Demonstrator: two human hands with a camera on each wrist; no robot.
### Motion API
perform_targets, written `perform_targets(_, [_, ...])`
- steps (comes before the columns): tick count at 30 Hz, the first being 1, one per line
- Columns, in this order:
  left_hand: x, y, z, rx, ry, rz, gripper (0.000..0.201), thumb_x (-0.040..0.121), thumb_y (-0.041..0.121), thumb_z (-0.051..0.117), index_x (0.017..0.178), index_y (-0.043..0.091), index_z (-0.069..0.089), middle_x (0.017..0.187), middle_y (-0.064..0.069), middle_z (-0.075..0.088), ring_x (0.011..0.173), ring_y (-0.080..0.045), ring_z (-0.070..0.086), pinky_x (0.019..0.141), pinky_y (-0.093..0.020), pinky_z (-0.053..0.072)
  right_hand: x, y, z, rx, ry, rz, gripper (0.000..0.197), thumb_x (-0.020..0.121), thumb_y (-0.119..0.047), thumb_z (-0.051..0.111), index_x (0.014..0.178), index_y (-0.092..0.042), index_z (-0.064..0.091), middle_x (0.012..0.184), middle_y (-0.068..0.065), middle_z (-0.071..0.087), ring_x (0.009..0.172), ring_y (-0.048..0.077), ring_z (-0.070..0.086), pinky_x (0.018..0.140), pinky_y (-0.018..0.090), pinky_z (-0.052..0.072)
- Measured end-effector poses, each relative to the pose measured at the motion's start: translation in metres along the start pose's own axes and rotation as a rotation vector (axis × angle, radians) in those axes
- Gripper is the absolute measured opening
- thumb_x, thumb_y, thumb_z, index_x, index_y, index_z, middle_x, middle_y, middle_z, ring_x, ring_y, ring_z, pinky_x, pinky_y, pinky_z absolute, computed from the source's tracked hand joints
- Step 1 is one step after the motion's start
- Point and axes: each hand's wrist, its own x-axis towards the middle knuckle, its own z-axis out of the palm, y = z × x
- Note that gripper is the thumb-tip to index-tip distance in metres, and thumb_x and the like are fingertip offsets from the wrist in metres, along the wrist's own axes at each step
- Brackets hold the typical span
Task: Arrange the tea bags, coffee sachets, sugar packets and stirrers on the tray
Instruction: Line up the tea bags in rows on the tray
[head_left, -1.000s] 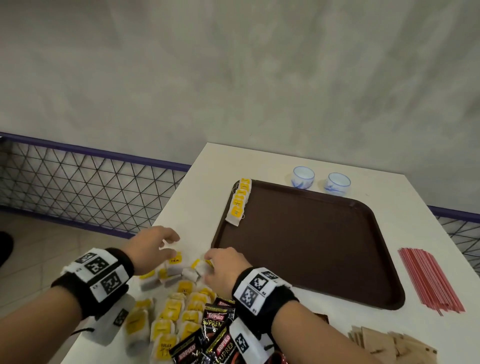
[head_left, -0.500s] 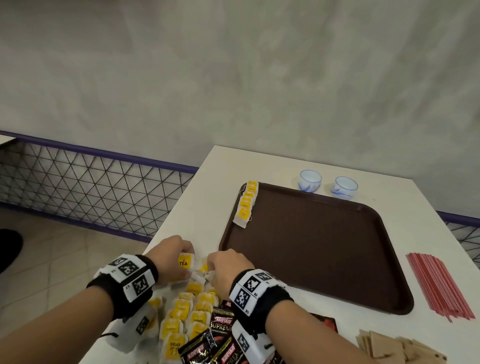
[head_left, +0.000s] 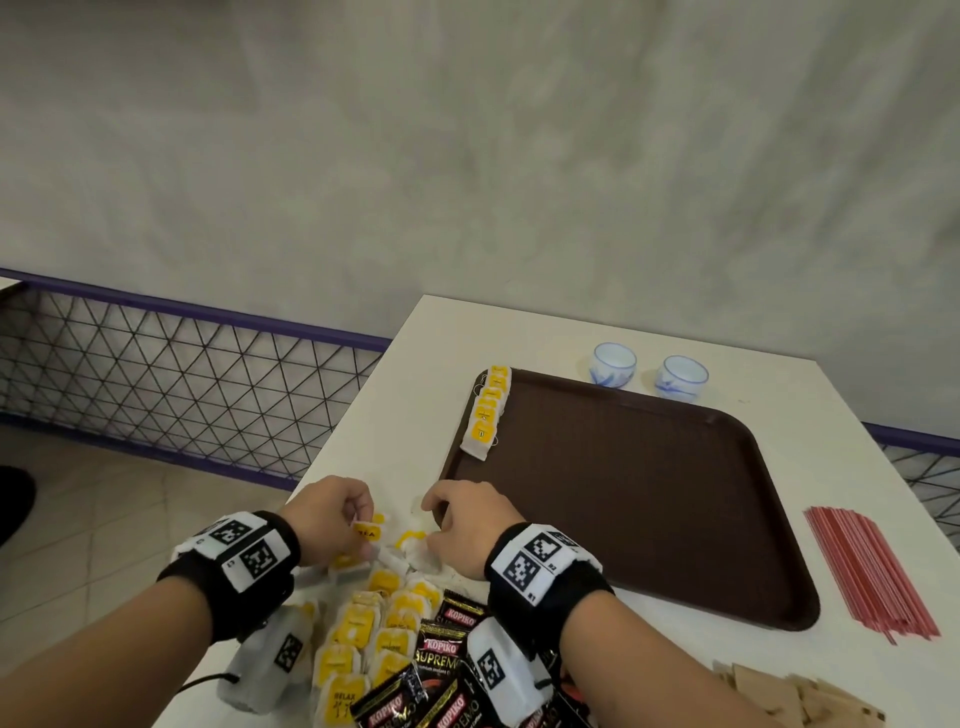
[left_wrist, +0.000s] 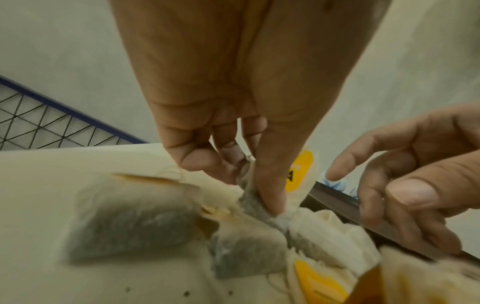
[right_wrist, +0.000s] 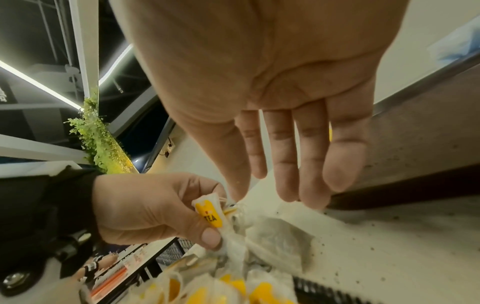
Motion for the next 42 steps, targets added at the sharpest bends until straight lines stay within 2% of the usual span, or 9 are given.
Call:
perform_targets(5, [-0.008,0.017,-0.011,-0.222,0.039,0.090,0.028,0.062,0.006,0.085,0.072,0.015,0.060,0.063,0.007,0.050,0.054,-0.007,0.047,0.053,-0.015,0.038,0.002,0.001,0.001,0.318,0.085,-0.107,0.035,0.082,-0.020,0.072,0.115,-0.022,0.062,0.085,-0.008,0.061,0.076,0.010,0.058,0.082,0.030,0.053])
perform_targets(11, [-0.023,0.063,-0.021,-0.542,0.053,0.221,0.035,0.065,-0.009,0.078,0.092,-0.001,0.057,0.074,-0.002,0.066,0.062,-0.010,0.065,0.058,-0.015,0.050,0.000,0.002,-0.010,0.653,0.207,-0.274,0.039,0.076,-0.015,0.079,0.111,-0.023,0.064,0.106,-0.005,0.058,0.080,0.015,0.065,0.078,0.032,0.057])
perform_targets(15, [-0.022,0.073,-0.021,-0.619,0.047,0.248,0.043,0.061,-0.008,0.082,0.095,0.006,0.061,0.086,-0.008,0.070,0.077,-0.022,0.070,0.072,-0.026,0.055,-0.001,0.008,-0.019,0.850,0.328,-0.277,0.016,0.081,-0.001,0.073,0.087,-0.013,0.064,0.091,0.006,0.065,0.067,0.010,0.065,0.064,0.023,0.054])
perform_targets(18, [-0.018,0.077,-0.018,-0.682,0.052,0.276,0.037,0.069,-0.001,0.078,0.101,0.011,0.065,0.102,-0.008,0.067,0.084,-0.028,0.070,0.079,-0.030,0.056,0.001,0.016,-0.023,0.953,0.361,-0.238,0.019,0.081,-0.002,0.073,0.077,-0.018,0.063,0.084,0.008,0.066,0.072,0.018,0.064,0.067,0.030,0.054])
perform_targets(22, [-0.012,0.086,-0.013,-0.832,0.090,0.271,0.016,0.087,0.002,0.060,0.102,-0.001,0.065,0.097,-0.012,0.066,0.079,-0.016,0.069,0.069,-0.023,0.058,-0.003,0.026,-0.028,1.075,0.294,-0.220,0.018,0.084,0.001,0.069,0.078,-0.014,0.061,0.085,0.010,0.063,0.072,0.019,0.063,0.062,0.030,0.055])
perform_targets(27, [-0.005,0.092,-0.011,-0.936,0.161,0.255,0.011,0.082,-0.005,0.063,0.088,0.004,0.066,0.083,-0.010,0.064,0.072,-0.021,0.071,0.068,-0.022,0.059,-0.006,0.038,-0.035,1.229,0.244,-0.192,0.013,0.085,0.003,0.065,0.082,-0.008,0.059,0.092,0.014,0.063,0.085,0.027,0.065,0.068,0.034,0.059])
perform_targets(32, [0.011,0.088,-0.007,-0.734,0.272,0.236,0.016,0.076,-0.004,0.071,0.082,0.010,0.066,0.074,0.000,0.054,0.065,-0.020,0.059,0.070,-0.028,0.048,-0.003,0.051,-0.039,1.266,0.319,-0.101,0.012,0.088,-0.001,0.064,0.084,-0.011,0.058,0.087,0.010,0.068,0.086,0.029,0.065,0.060,0.029,0.056])
perform_targets(37, [0.032,0.082,0.007,-0.534,0.211,0.191,0.026,0.076,-0.006,0.069,0.081,0.019,0.064,0.086,0.002,0.058,0.063,-0.017,0.062,0.066,-0.029,0.049,0.008,0.060,-0.037,1.162,0.366,0.038,0.009,0.089,-0.002,0.063,0.090,-0.010,0.060,0.087,0.008,0.071,0.079,0.024,0.069,0.055,0.026,0.055])
perform_targets(42, [0.063,0.089,0.025,-0.224,0.208,0.176,0.023,0.074,0.001,0.072,0.080,0.020,0.061,0.076,0.003,0.054,0.062,-0.010,0.054,0.058,-0.017,0.042,0.020,0.071,-0.029,1.030,0.369,0.153,0.011,0.089,0.002,0.062,0.090,-0.008,0.059,0.090,0.015,0.068,0.078,0.025,0.069,0.055,0.025,0.057])
